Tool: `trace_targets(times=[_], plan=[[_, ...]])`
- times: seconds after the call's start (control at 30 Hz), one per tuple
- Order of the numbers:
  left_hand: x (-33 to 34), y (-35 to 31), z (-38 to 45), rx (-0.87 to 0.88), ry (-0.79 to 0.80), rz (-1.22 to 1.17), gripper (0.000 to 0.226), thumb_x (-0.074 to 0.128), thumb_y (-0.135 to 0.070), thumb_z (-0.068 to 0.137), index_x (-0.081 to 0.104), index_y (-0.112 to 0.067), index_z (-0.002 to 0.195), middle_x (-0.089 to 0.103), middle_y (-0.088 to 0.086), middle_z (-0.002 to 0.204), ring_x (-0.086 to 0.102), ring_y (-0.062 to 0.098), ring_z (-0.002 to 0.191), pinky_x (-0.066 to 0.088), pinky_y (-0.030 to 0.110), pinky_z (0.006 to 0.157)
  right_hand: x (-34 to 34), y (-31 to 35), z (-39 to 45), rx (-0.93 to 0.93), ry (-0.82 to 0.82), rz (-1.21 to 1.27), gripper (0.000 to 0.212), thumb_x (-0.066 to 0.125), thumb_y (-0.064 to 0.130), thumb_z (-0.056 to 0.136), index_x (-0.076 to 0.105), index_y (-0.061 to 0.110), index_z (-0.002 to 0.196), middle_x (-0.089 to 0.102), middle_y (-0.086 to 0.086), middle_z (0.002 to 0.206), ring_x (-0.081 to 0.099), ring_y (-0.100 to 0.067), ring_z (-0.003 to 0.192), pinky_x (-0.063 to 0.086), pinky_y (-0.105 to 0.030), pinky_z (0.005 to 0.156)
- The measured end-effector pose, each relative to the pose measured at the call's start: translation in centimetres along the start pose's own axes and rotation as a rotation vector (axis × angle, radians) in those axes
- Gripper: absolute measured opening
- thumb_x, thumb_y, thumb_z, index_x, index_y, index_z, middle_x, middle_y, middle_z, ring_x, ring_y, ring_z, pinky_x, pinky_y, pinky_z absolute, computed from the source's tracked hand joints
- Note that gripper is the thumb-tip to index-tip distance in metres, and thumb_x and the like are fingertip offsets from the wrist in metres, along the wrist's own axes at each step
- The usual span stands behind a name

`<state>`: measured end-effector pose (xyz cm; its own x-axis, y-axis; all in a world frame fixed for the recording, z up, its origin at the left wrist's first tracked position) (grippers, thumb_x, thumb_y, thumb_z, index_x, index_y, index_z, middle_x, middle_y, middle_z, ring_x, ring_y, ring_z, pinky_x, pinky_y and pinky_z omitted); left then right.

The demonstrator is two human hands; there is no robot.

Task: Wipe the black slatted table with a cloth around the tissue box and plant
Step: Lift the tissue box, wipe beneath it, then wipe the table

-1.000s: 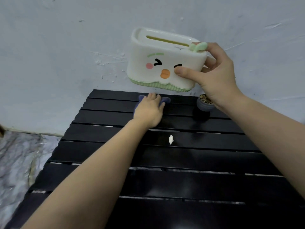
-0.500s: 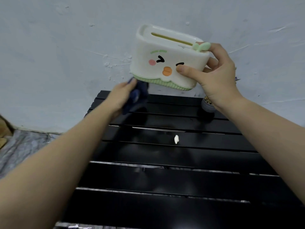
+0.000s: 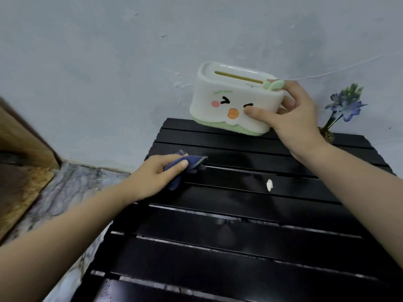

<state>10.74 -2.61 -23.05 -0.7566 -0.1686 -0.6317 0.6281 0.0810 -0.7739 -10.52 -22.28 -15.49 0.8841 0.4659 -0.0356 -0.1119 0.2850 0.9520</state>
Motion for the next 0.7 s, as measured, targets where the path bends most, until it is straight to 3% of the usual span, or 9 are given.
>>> trace_targets(times=[0.13,0.2,0.27,0.3,0.37,0.43,0.5,0.57,0.7], plan=[[0.9,-2.2,-4.4,0.008,0.098,-0.138,0.028,0.045,-0.029,0.103,0.071,-0.024,0.109,0.067,0.001,0.068,0.055,0.005,0.063,0.044,0.021,0.067,0.1,0.5,0.0,0.003,-0.018,-0.005,0.057,0.094,0.019,0.063,0.060,0.024,0.109,0.070,-0.003,0.121,0.072,-0.019,0.105,0.062,-0.043,0.083],[0.8,-2.7,-4.8,-0.031,0.061,-0.271,0.028,0.046,-0.030,0.102,0.074,-0.030,0.099,0.070,0.015,0.074,0.055,0.009,0.062,0.044,0.026,0.066,0.1,0.6,-0.1,0.003,-0.034,-0.005,0.057,0.094,0.020,0.064,0.059,0.024,0.109,0.071,-0.004,0.120,0.072,-0.019,0.104,0.062,-0.044,0.082],[0.0,-2.6,-3.9,-0.121,-0.136,-0.373,0.035,0.051,-0.037,0.098,0.072,-0.021,0.076,0.066,0.018,0.063,0.053,0.010,0.059,0.040,0.026,0.063,0.1,0.8,-0.2,0.005,-0.048,-0.006,0.056,0.094,0.019,0.065,0.059,0.022,0.109,0.071,-0.006,0.120,0.072,-0.018,0.104,0.062,-0.043,0.081],[-0.6,-2.4,-3.2,-0.176,-0.267,-0.378,0.041,0.052,-0.038,0.097,0.067,-0.017,0.065,0.061,0.010,0.054,0.050,0.007,0.053,0.038,0.022,0.058,0.1,0.9,-0.3,0.003,-0.054,-0.008,0.056,0.093,0.019,0.066,0.059,0.022,0.109,0.071,-0.007,0.119,0.072,-0.018,0.104,0.062,-0.042,0.081],[-1.8,-2.1,-2.1,-0.217,-0.459,-0.261,0.040,0.050,-0.031,0.100,0.061,-0.014,0.066,0.055,-0.003,0.050,0.045,-0.001,0.045,0.035,0.014,0.049,-0.2,1.1,-0.4,0.000,-0.068,-0.011,0.054,0.094,0.019,0.066,0.059,0.023,0.107,0.071,-0.008,0.119,0.072,-0.018,0.104,0.062,-0.040,0.081],[-1.8,-0.9,-1.5,-0.204,-0.493,-0.048,0.025,0.047,-0.027,0.103,0.068,-0.017,0.095,0.066,-0.001,0.073,0.058,-0.002,0.066,0.042,0.012,0.063,-0.4,1.3,-0.4,-0.002,-0.072,-0.012,0.054,0.094,0.018,0.066,0.059,0.023,0.107,0.070,-0.008,0.119,0.072,-0.017,0.104,0.062,-0.036,0.081],[-0.3,1.1,-1.1,-0.226,-0.417,0.345,0.035,0.038,-0.030,0.104,0.060,-0.015,0.127,0.066,0.012,0.114,0.056,0.021,0.111,0.041,0.029,0.095,-0.5,1.5,-0.2,-0.013,-0.071,-0.018,0.055,0.094,0.019,0.066,0.058,0.023,0.107,0.070,-0.009,0.120,0.072,-0.017,0.103,0.062,-0.034,0.081],[2.4,2.0,-0.5,-0.269,-0.391,0.651,0.050,0.023,-0.035,0.102,0.054,-0.005,0.127,0.056,0.022,0.126,0.045,0.037,0.118,0.037,0.043,0.101,-0.7,1.7,-0.1,-0.023,-0.078,-0.016,0.054,0.094,0.018,0.065,0.058,0.023,0.106,0.070,-0.009,0.119,0.072,-0.017,0.103,0.061,-0.032,0.080],[7.5,-1.3,2.3,-0.306,-0.407,0.674,0.051,0.025,-0.033,0.104,0.043,0.002,0.137,0.046,0.025,0.141,0.037,0.038,0.134,0.029,0.045,0.111,-0.8,2.3,0.1,-0.042,-0.088,-0.021,0.056,0.094,0.020,0.064,0.058,0.022,0.107,0.070,-0.011,0.118,0.072,-0.017,0.103,0.061,-0.031,0.080]])
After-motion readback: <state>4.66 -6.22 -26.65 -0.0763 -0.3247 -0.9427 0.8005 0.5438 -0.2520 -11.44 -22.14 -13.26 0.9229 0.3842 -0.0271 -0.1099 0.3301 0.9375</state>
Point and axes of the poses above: each hand's wrist, its own z-axis towards the middle knuckle, its own x-axis out of the palm, y = z × x, the point moved 2 cm from there along z, towards the middle knuckle
